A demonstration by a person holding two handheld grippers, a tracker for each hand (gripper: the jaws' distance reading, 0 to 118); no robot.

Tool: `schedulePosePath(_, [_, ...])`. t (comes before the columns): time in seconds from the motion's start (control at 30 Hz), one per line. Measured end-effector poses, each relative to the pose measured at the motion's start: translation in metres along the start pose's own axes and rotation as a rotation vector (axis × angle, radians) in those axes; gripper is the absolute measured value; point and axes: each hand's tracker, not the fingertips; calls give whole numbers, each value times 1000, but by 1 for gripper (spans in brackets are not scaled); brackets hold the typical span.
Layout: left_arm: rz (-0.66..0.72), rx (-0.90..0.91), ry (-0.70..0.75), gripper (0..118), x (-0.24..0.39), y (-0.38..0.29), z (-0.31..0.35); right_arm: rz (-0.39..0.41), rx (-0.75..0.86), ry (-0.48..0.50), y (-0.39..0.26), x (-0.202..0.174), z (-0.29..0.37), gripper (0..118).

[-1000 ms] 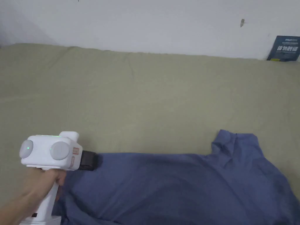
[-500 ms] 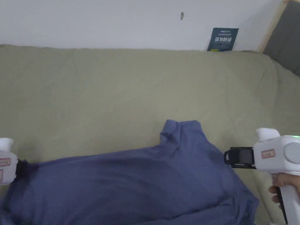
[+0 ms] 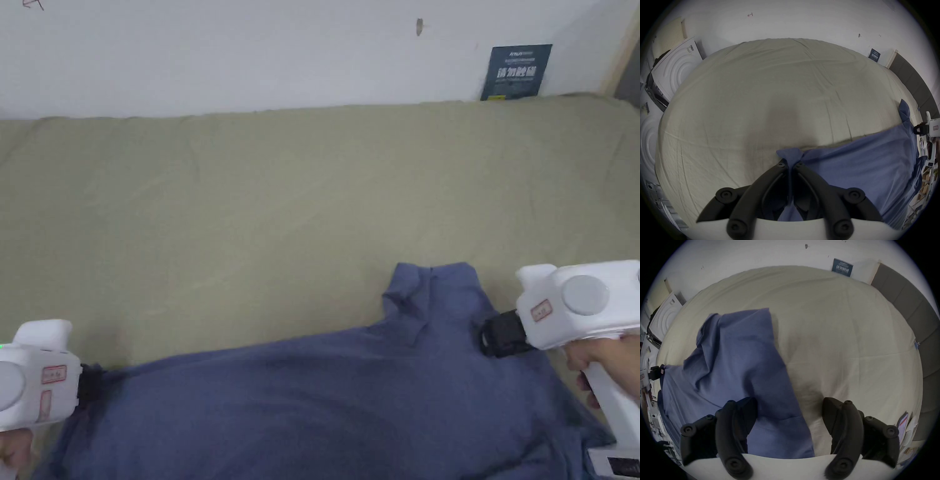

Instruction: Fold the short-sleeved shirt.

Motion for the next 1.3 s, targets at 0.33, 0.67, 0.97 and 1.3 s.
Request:
schedulePosePath(0.33, [30,14,-14,3,-5,-2,20,-20,55,118,-14,13,52,2])
schedulePosePath(0.67, [86,91,-79,3,-19,-34,88,-93,154,188,-67,35,126,2])
schedulePosePath(0.97, [94,163,-108,3,-39,-87,148,-73,247,209,-141,30,193,2])
schedulePosePath(1.3, [106,178,-132,3,-49,-178,186,-68,314,222,-252,17,221,2])
